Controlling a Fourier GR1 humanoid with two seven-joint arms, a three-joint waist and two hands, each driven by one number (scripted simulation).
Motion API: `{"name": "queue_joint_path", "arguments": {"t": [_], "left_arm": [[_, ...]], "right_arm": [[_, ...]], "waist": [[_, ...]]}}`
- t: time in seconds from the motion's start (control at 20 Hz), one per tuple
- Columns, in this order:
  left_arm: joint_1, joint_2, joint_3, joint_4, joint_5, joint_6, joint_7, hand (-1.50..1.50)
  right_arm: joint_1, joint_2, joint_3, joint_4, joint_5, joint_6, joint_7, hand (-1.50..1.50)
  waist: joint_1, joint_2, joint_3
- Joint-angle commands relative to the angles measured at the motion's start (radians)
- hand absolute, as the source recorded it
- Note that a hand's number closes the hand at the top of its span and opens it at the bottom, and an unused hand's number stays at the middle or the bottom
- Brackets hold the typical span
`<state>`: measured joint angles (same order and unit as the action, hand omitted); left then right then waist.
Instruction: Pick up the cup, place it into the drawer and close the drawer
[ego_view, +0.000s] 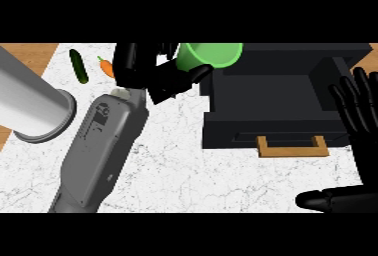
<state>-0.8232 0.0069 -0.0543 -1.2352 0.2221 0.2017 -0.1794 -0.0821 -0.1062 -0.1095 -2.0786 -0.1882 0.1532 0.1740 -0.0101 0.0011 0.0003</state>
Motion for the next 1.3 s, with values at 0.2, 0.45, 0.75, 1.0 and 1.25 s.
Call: {"name": "queue_joint_path", "arguments": {"t": [0.2, 0.45, 0.75, 1.0, 1.25], "left_arm": [[-0.237, -0.007, -0.057, 0.208, 0.003, 0.134, 0.044, 1.5], [-0.261, -0.007, -0.089, 0.398, 0.08, 0.125, -0.072, 1.5], [-0.363, -0.007, -0.175, 0.554, 0.184, 0.182, -0.125, 1.5], [-0.446, -0.007, -0.212, 0.695, 0.261, 0.191, -0.158, 1.5], [-0.493, -0.007, -0.317, 0.759, 0.32, 0.236, -0.138, 1.5]], "right_arm": [[0.02, 0.014, 0.032, 0.005, 0.047, 0.007, -0.046, -1.5], [0.009, 0.013, 0.032, 0.047, 0.048, 0.015, -0.052, -1.5], [0.012, -0.012, -0.018, 0.068, -0.007, 0.054, -0.09, -1.5], [-0.091, -0.025, -0.021, 0.071, -0.02, 0.024, -0.017, -1.5], [-0.067, -0.013, 0.0, 0.055, -0.015, 0.025, -0.007, -1.5]], "waist": [[-0.007, 0.0, 0.0], [-0.013, 0.003, 0.0], [-0.028, 0.006, 0.0], [-0.043, 0.011, 0.0], [-0.065, 0.014, 0.001]]}}
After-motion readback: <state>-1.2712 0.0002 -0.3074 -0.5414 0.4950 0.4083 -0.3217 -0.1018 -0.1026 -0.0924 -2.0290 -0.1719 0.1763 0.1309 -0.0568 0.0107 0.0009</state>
